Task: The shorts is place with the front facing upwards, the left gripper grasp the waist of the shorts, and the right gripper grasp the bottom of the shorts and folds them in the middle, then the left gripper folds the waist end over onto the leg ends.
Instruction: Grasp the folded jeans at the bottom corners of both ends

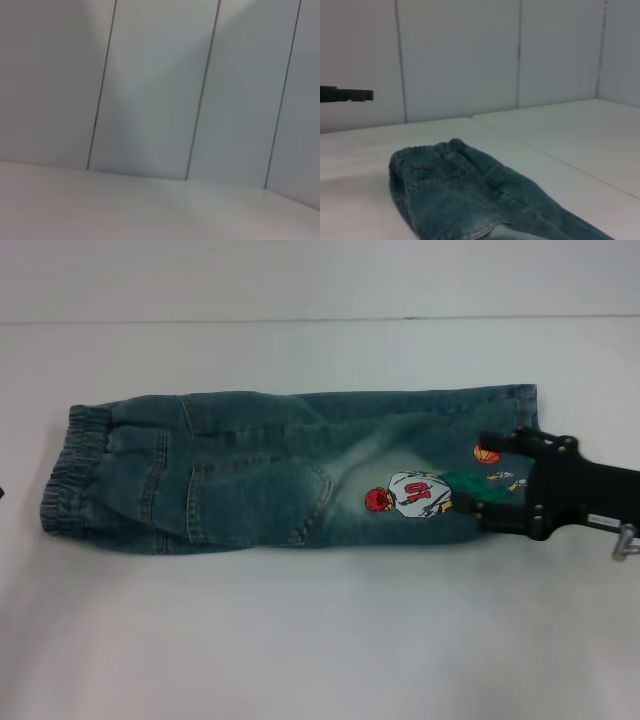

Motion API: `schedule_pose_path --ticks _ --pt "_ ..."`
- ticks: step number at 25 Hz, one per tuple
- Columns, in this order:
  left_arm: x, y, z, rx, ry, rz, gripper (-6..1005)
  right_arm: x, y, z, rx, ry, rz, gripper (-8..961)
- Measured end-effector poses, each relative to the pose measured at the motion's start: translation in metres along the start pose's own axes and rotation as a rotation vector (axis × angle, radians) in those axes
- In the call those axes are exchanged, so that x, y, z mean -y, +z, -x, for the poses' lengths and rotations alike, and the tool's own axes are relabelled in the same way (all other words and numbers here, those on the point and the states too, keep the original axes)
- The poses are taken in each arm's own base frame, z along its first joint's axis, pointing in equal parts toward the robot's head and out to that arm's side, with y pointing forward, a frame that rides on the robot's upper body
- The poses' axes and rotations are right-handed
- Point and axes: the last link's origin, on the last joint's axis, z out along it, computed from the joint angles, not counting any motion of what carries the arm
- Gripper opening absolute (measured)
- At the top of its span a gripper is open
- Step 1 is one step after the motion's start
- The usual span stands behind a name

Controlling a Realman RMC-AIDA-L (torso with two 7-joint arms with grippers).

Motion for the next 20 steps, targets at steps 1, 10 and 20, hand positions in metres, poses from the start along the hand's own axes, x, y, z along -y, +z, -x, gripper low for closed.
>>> schedule_pose_path --ticks 1,10,20 --pt "0.000 -0.001 0.002 0.004 0.005 -0.006 886 -0.001 0.003 0.000 -0.001 -0.004 0.004 897" --pt "0.007 -0.005 0.011 0.130 0.102 -0.010 875 -0.002 0.016 0.003 -0.015 -0.028 0.040 897" --pt "0.014 0.018 0.024 0.327 0.201 0.039 861 -0.023 0.039 0.006 -0.101 -0.099 0.239 896"
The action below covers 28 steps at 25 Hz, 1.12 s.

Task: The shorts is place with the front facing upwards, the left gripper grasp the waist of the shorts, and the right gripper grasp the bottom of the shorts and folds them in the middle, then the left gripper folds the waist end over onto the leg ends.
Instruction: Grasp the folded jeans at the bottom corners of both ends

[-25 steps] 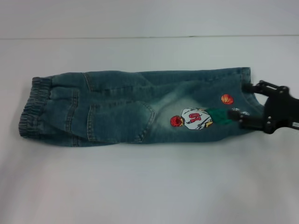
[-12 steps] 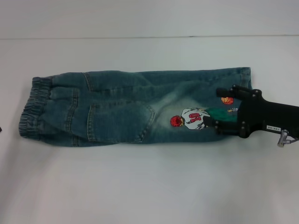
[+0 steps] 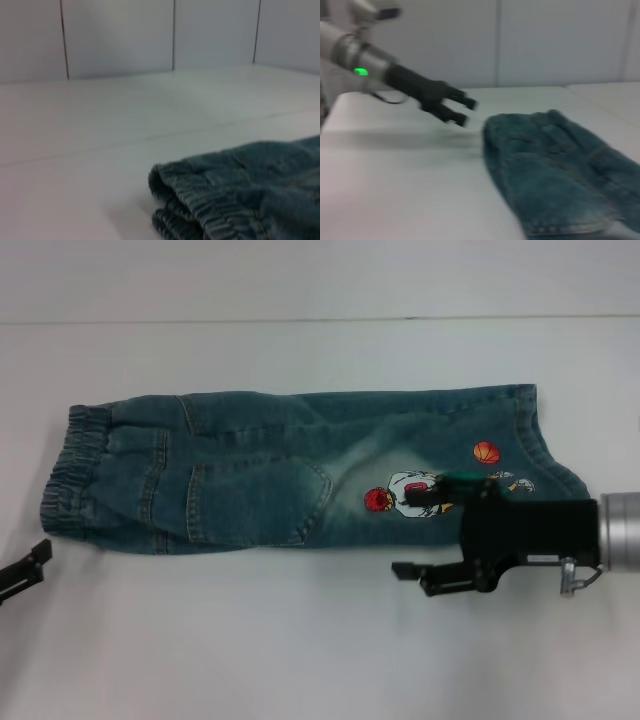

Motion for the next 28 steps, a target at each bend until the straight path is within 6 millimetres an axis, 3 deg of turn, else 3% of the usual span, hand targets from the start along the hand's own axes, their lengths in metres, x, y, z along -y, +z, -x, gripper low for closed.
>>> schedule_pose_path --ticks 13,23,28 --pt "0.003 0.044 -0.014 0.100 0.095 0.046 844 -0.007 0.013 0.005 -0.001 -0.002 0.070 897" --pt "0.004 0.052 -0.024 0.106 0.128 0.066 831 -0.005 0.011 0.004 0.010 0.010 0.043 896" --pt "0.004 0.053 -0.022 0.138 0.126 0.080 607 -0.004 0.010 0.004 0.013 0.013 0.035 897"
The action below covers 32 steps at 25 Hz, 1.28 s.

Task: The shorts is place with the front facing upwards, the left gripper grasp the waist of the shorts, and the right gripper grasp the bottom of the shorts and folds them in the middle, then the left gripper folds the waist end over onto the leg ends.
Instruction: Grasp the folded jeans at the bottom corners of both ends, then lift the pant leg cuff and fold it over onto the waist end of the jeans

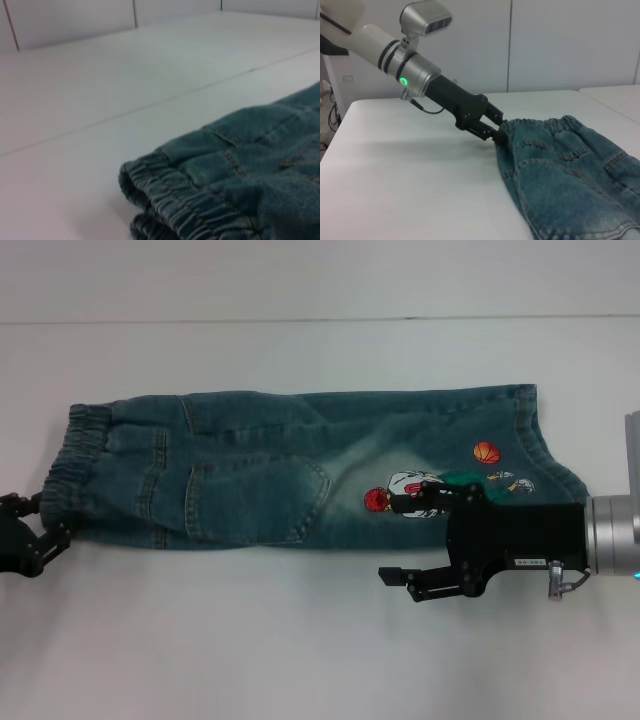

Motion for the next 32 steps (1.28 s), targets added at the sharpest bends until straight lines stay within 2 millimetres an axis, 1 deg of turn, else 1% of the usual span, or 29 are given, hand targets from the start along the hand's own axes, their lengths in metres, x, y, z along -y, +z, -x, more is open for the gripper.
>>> schedule_pose_path --ticks 6,12,17,21,27,32 --pt "-0.001 0.003 0.003 0.038 0.000 0.019 395 0.001 -0.001 0.000 0.006 -0.002 -0.008 889" --pt "-0.001 0.004 -0.002 0.029 -0.002 0.031 162 0.001 -0.001 0.001 0.015 0.000 -0.013 878" --pt "0.001 0.006 -0.007 0.021 -0.009 0.033 61 0.002 -0.003 0.001 0.023 0.005 -0.025 868" --pt "0.002 0.008 -0.011 0.016 -0.007 0.032 55 0.007 -0.007 0.003 0.052 0.018 -0.068 860" --pt "0.000 0.009 -0.014 0.004 -0.005 0.036 47 0.015 -0.010 0.004 0.067 0.031 -0.127 665" --pt "-0.001 0.009 -0.015 -0.002 -0.008 0.043 46 0.017 -0.004 -0.002 0.064 0.040 -0.170 541"
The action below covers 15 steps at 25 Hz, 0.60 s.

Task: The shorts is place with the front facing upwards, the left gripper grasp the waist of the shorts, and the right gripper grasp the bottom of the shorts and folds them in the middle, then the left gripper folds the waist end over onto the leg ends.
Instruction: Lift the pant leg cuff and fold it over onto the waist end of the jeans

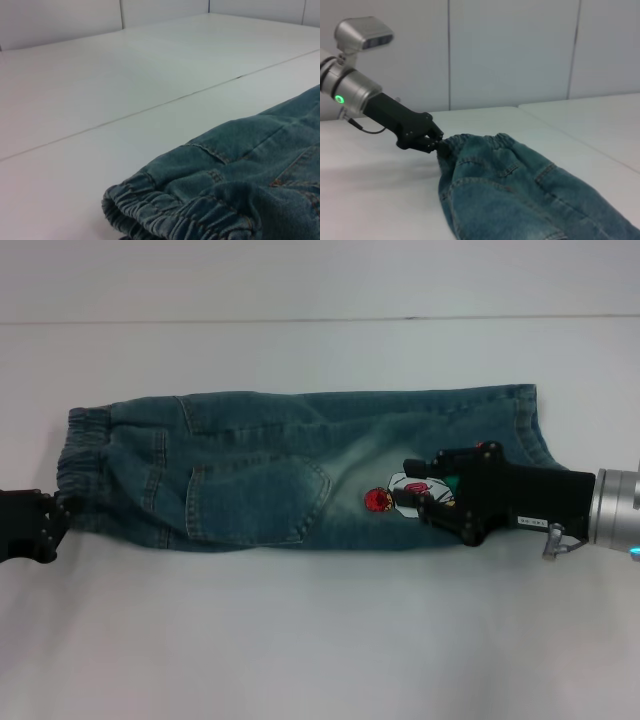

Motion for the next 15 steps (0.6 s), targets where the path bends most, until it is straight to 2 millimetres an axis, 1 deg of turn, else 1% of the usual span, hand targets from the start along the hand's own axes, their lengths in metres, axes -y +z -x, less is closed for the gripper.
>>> schedule_pose_path --ticks 2,5,9,15 --pt "0.002 -0.001 -0.003 -0.004 -0.008 0.001 46 0.000 0.003 -0.002 0.031 -0.004 -0.033 491" --pt "0.005 -0.003 -0.013 -0.022 -0.023 0.019 45 0.000 0.009 -0.005 0.056 -0.014 -0.078 417" --pt "0.010 -0.009 -0.034 -0.056 -0.024 0.044 44 -0.001 0.024 -0.012 0.047 -0.031 -0.130 254" --pt "0.008 -0.007 -0.065 -0.106 -0.034 0.125 44 -0.009 0.048 -0.020 0.036 -0.064 -0.189 34"
